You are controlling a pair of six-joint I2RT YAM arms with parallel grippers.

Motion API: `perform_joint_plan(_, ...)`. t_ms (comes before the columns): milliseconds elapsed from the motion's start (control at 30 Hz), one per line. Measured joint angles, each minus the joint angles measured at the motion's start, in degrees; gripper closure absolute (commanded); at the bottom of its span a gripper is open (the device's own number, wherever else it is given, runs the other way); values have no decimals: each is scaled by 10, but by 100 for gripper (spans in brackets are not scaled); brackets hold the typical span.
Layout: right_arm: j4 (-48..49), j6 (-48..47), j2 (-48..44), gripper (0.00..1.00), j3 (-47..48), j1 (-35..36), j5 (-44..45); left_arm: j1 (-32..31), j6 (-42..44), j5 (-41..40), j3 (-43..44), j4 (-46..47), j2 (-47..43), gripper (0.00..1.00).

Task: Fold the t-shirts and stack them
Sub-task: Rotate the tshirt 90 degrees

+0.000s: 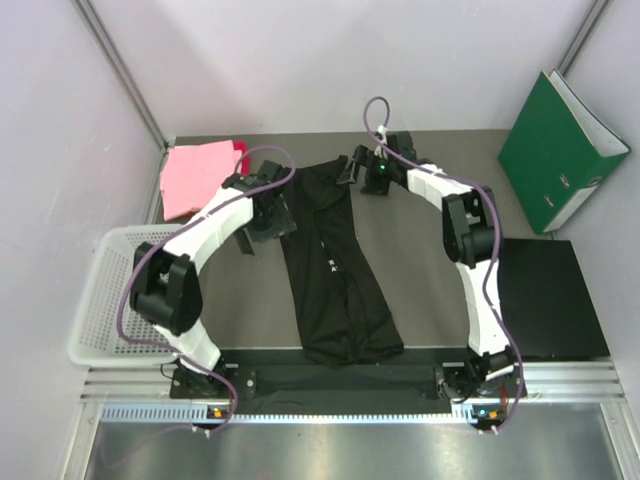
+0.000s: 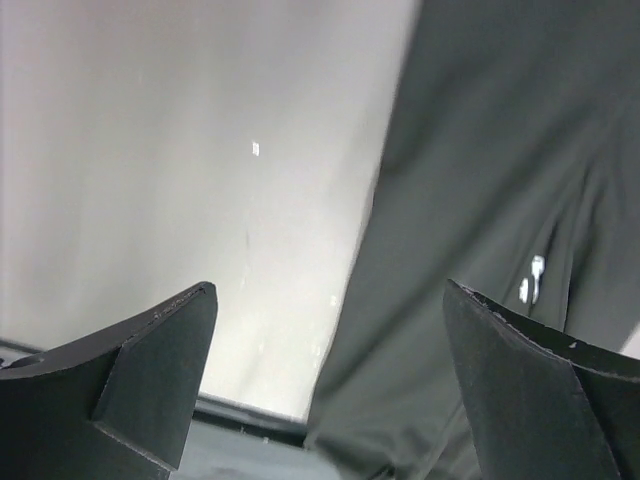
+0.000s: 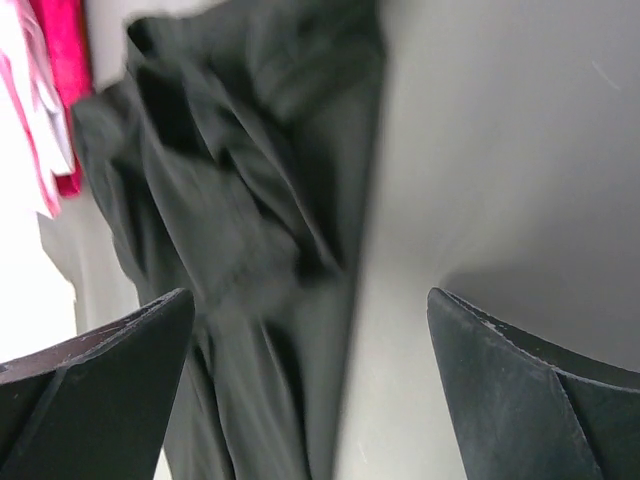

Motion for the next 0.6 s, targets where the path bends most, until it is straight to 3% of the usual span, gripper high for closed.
perform_joint_plan(167,-3,25,61,5,96,29,4,19,18,18,28,21,46,2)
perform_joint_plan(433,-9,37,89,15,141,52,51,29,34,61,43,47,42,2)
perform_joint_plan(533,-17,33,102,29,162,58,74,43,40,74,43,53,29,2)
perform_joint_plan(567,-17,31,104,47,166,59,80,49,43,80,43,55,22,2)
perform_joint_plan(600,-19,28,106,58,170,61,87,54,46,85,43,57,15,2)
